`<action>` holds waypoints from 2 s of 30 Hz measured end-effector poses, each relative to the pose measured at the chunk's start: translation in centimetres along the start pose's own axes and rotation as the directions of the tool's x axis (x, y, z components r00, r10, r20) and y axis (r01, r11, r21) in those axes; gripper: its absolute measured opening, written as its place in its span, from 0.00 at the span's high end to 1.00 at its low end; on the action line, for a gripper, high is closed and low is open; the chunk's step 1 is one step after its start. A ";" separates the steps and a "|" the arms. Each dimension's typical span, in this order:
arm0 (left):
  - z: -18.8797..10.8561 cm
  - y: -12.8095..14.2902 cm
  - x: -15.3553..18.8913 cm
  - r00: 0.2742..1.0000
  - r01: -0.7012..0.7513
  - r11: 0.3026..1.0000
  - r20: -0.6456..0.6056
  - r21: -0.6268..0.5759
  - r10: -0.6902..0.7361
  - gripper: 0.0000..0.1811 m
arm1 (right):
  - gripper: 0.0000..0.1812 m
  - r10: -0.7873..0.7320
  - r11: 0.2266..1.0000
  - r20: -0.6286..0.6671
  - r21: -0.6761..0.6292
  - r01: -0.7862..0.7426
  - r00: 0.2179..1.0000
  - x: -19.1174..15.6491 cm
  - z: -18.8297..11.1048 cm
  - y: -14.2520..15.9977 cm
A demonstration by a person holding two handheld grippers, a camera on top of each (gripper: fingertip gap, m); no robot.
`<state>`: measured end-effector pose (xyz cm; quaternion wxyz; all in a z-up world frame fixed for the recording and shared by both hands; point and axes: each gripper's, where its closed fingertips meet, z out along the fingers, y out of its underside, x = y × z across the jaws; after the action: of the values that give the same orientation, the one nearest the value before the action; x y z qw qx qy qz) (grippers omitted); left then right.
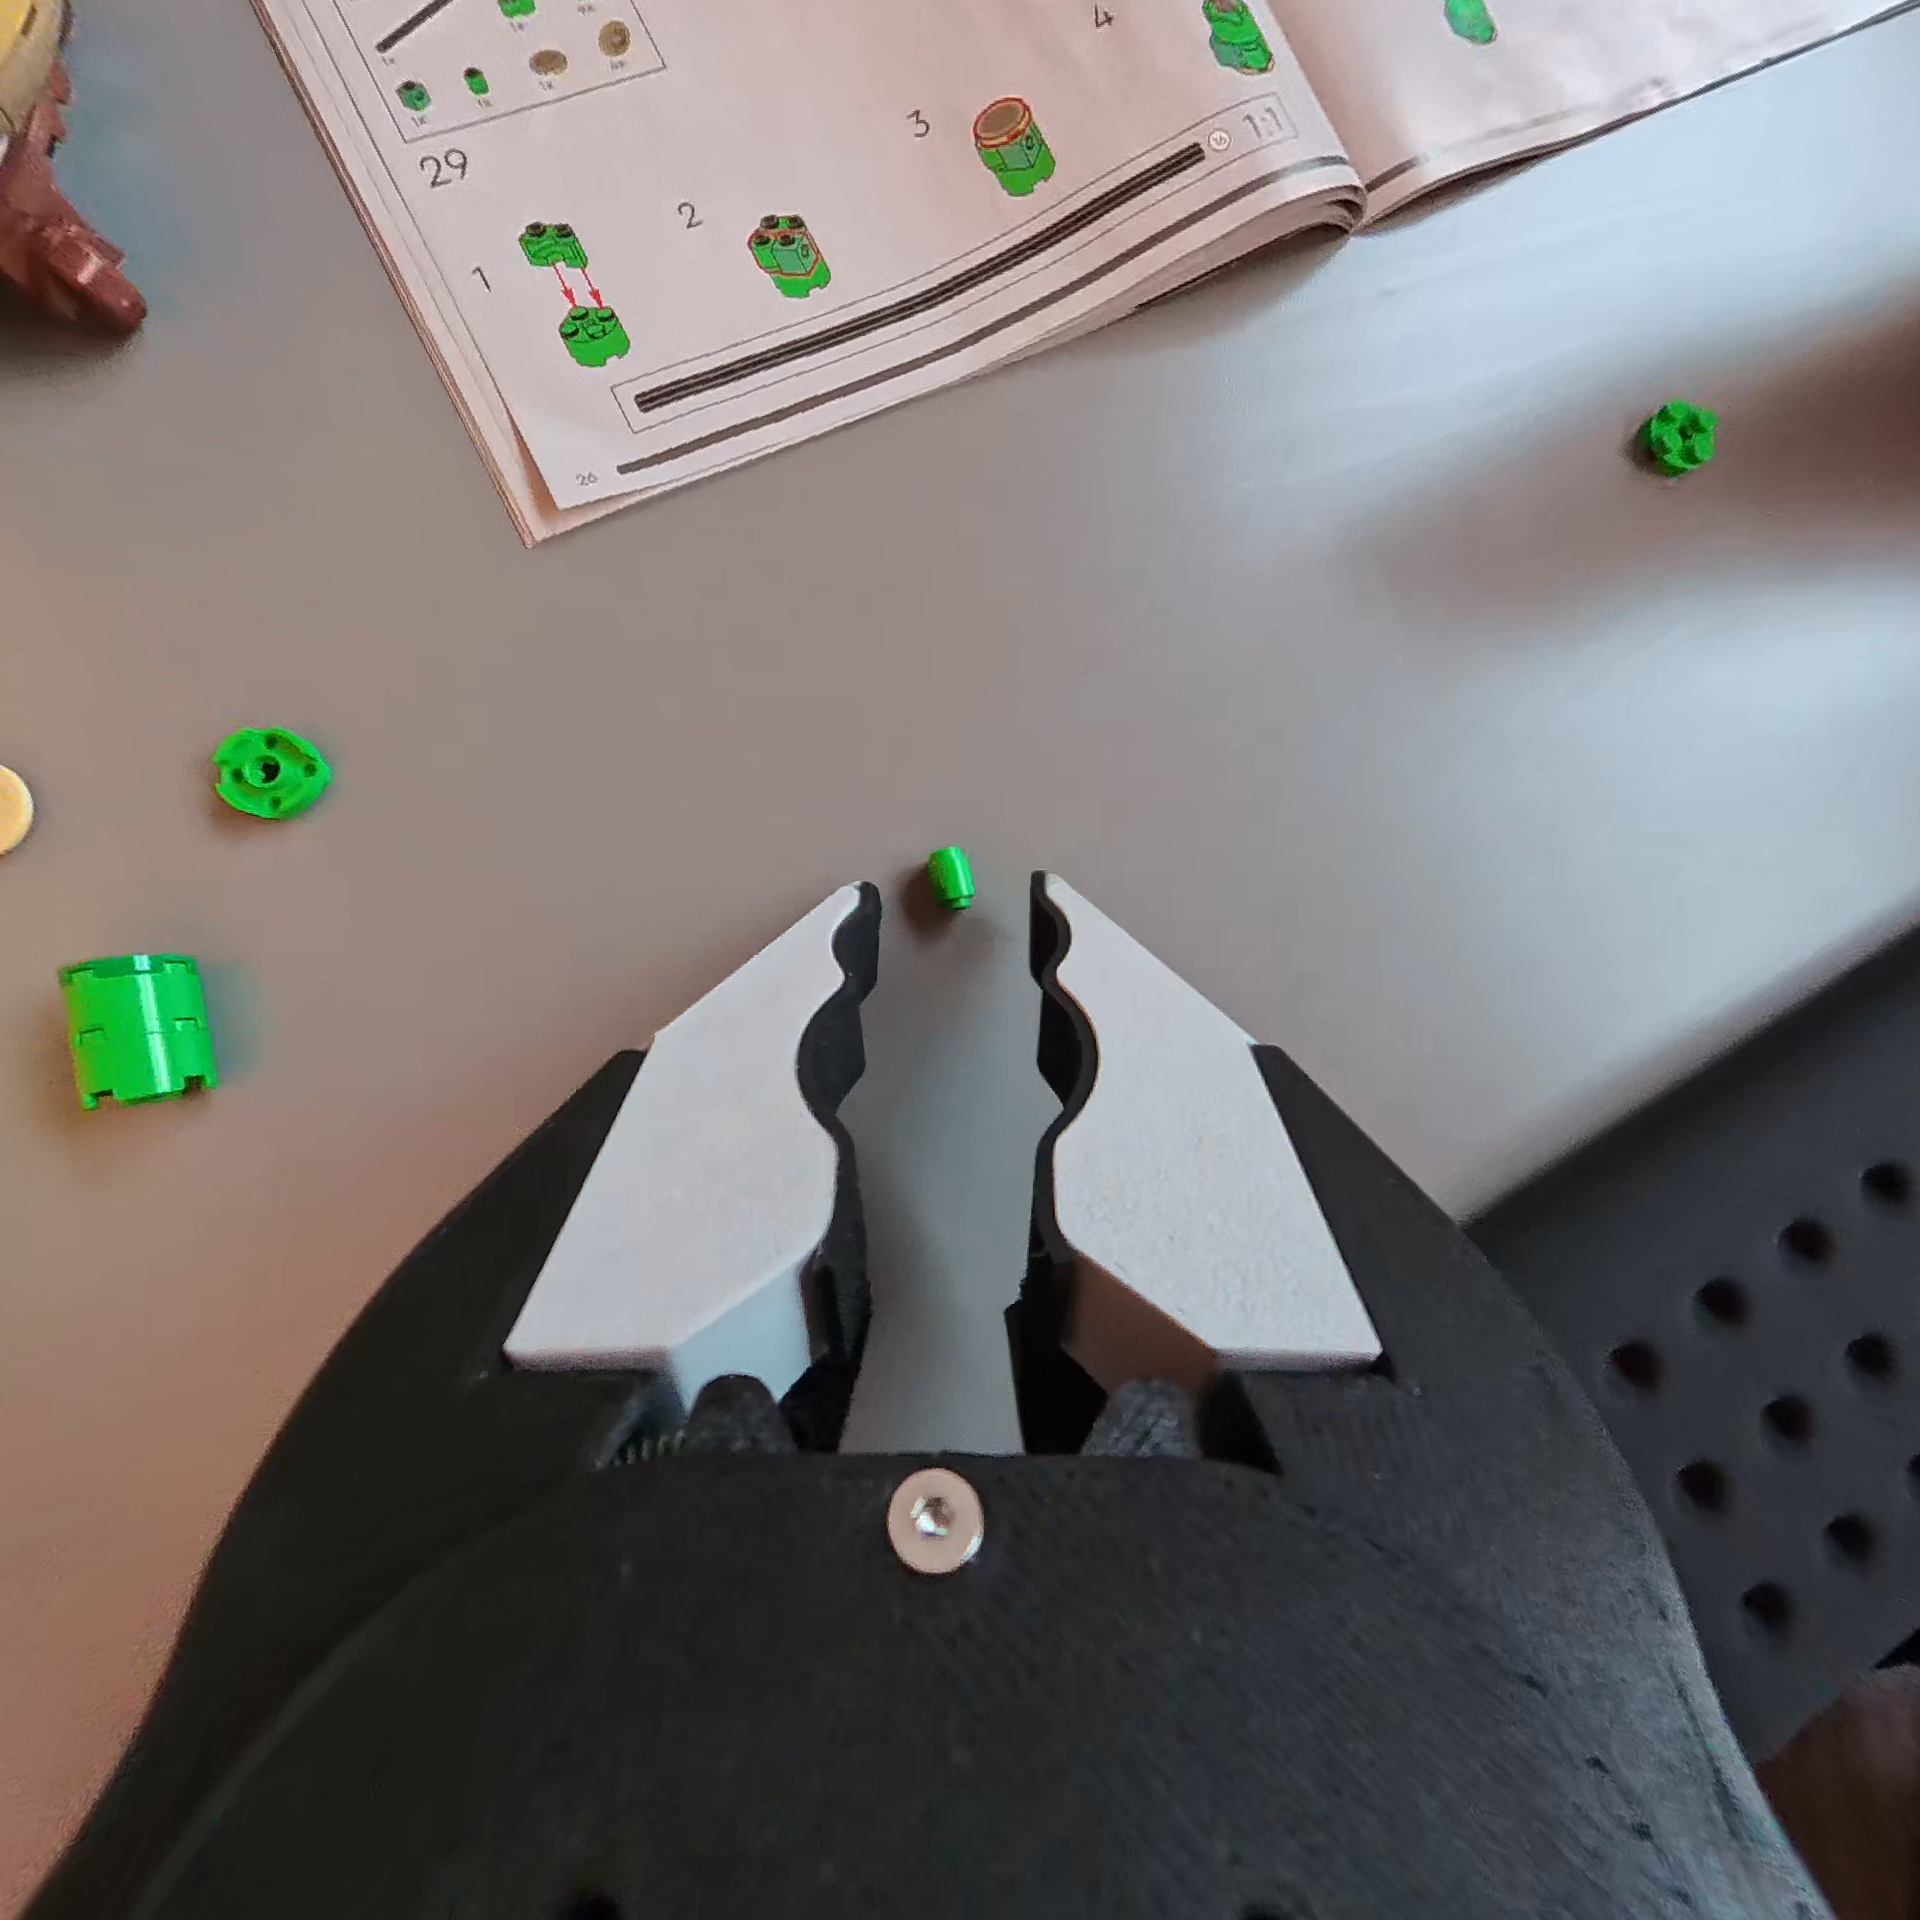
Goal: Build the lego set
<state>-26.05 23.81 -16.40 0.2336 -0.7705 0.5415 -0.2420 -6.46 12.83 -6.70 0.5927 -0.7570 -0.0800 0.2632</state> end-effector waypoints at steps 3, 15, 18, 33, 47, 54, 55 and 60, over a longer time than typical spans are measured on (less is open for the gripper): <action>0.2 -0.1 -0.1 0.999 -0.019 1.000 0.046 0.004 0.018 0.86 | 0.91 0.002 1.000 0.001 0.001 -0.002 1.000 0.0 0.0 0.0; -0.1 0.4 -0.9 0.977 -0.125 0.992 0.176 -0.002 0.124 0.97 | 0.91 -0.002 1.000 0.003 -0.002 0.002 1.000 -0.1 0.0 0.0; -0.1 0.4 -0.5 0.968 -0.199 0.980 0.158 -0.001 0.197 0.97 | 0.91 0.000 1.000 0.007 -0.005 0.000 1.000 -0.1 0.0 0.1; -2.9 -13.2 13.8 0.526 -0.843 0.494 0.140 0.212 0.839 0.98 | 0.92 0.680 0.653 0.428 0.016 -0.758 0.595 -3.0 -0.3 -3.0; -1.0 -22.0 20.1 0.061 -0.998 0.061 -0.060 -0.006 0.996 0.97 | 0.92 0.696 0.324 0.635 0.138 -0.936 0.335 0.1 -3.7 -5.9; 1.3 -23.1 20.3 -0.031 -0.995 -0.039 -0.083 -0.097 0.996 0.97 | 0.92 0.711 0.184 0.660 0.158 -0.970 0.243 1.9 -4.4 -5.4; 1.5 -23.1 20.3 -0.048 -0.993 -0.058 -0.092 -0.106 0.995 0.97 | 0.92 0.718 0.171 0.656 0.155 -0.973 0.230 2.0 -4.3 -5.3; 2.4 -22.7 20.9 -0.073 -0.987 -0.096 -0.174 -0.128 0.982 0.97 | 0.92 0.725 0.108 0.665 0.151 -0.983 0.182 2.6 -4.6 -5.0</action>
<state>-1.93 11.17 -1.62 0.2446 -0.1438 0.9572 0.0577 -1.03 11.49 -2.08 0.4672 -0.3548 0.3439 0.7332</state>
